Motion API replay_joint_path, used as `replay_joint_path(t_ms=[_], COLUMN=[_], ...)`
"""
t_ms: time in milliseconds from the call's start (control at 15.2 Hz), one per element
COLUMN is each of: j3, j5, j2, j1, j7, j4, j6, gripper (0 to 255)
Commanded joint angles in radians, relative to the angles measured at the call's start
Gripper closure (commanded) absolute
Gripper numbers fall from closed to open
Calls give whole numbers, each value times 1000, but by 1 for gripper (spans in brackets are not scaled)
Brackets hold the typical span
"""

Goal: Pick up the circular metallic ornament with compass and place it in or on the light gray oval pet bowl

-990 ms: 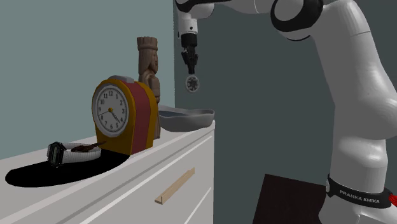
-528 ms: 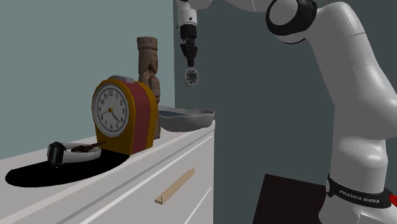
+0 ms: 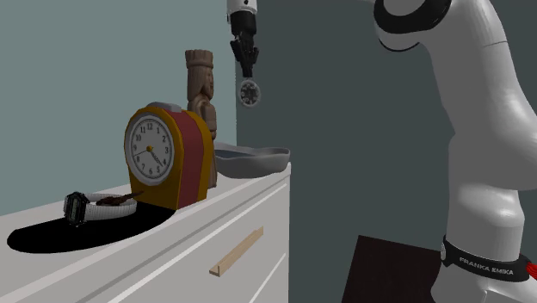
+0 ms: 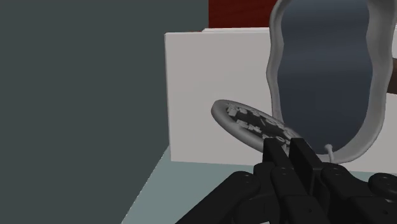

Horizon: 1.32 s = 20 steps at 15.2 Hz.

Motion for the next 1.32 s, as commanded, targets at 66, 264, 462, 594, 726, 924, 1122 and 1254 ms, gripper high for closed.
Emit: replay_joint_path(t_ms=[66,264,462,594,726,924,1122,1254], j3=[22,45,62,62,63,62,62,60], j5=[-4,-9,-12,-9,-7,-5,-4,-13], j2=[13,35,44,-4,-39,-81,-93,-134], j1=[48,98,142,139,138,136,135,131], j7=[67,134,192,195,197,200,200,183], j4=[59,124,149,43,-42,-148,-180,-275], j6=[-51,-98,-117,-59,-10,54,73,150], gripper=[255,255,255,255,255,255,255,0])
